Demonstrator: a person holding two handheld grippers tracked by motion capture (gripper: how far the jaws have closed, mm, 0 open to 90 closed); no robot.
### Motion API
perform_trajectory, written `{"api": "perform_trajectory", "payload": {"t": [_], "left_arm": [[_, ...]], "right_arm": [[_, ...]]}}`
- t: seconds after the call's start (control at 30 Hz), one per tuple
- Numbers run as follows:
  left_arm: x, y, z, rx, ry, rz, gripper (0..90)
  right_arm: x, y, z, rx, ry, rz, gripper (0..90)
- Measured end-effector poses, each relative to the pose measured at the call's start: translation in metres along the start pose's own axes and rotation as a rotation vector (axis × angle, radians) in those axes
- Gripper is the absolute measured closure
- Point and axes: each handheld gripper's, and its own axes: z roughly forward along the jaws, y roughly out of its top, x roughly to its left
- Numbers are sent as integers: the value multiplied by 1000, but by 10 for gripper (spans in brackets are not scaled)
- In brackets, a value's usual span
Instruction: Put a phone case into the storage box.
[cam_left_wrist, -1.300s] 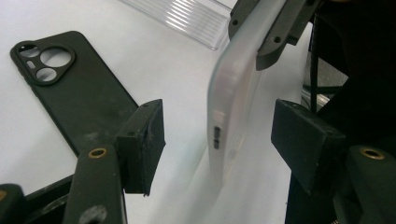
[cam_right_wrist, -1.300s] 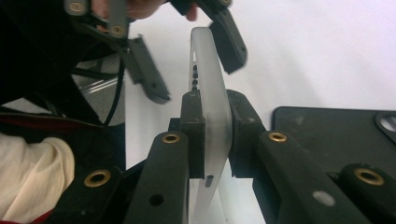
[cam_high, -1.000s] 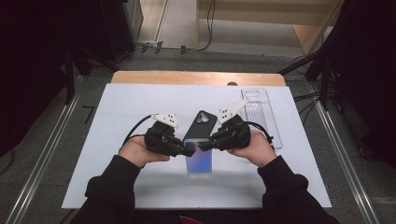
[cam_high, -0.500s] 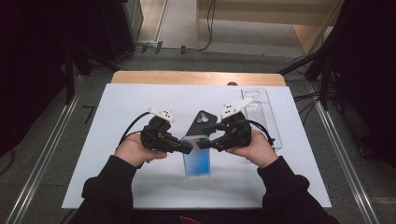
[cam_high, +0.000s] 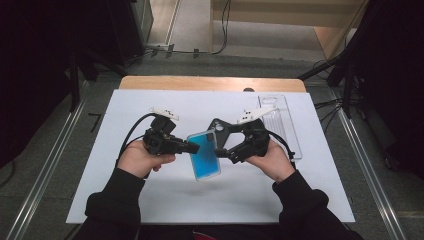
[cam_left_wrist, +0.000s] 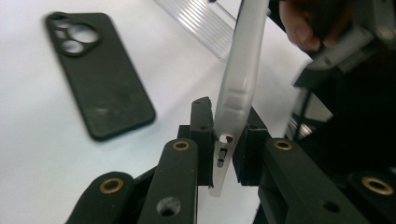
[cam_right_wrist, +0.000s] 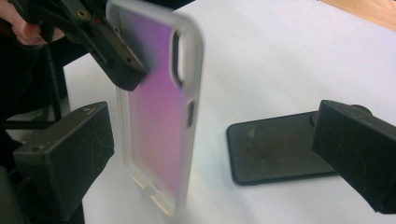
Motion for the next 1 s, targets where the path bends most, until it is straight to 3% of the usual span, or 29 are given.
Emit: {"api": "perform_trajectory", "payload": {"t": [0.07, 0.17, 0.3, 0.37, 0.43, 0.57, 0.8, 1.0], "left_arm": [[0, 1, -2, -16, 20, -22, 803], [1, 1, -5, -36, 39, -44, 803], [2, 2, -8, -53, 74, -80, 803], [3, 3, -9, -53, 88, -113, 803], [2, 3, -10, -60, 107, -122, 803], [1, 4, -11, -75, 130, -159, 803], [0, 5, -8, -69, 162, -186, 802], [-3, 5, -4, -74, 164, -188, 802]], "right_arm": [[2, -1, 3, -6, -4, 9, 0], [5, -2, 7, 28, -12, 31, 0], [9, -5, 15, 15, -9, 62, 0], [13, -5, 19, 25, -47, 73, 0], [17, -5, 22, 15, -71, 77, 0], [21, -8, 26, -22, -68, 114, 0], [28, -11, 35, -27, -140, 128, 0], [35, -14, 44, -27, -178, 136, 0]]}}
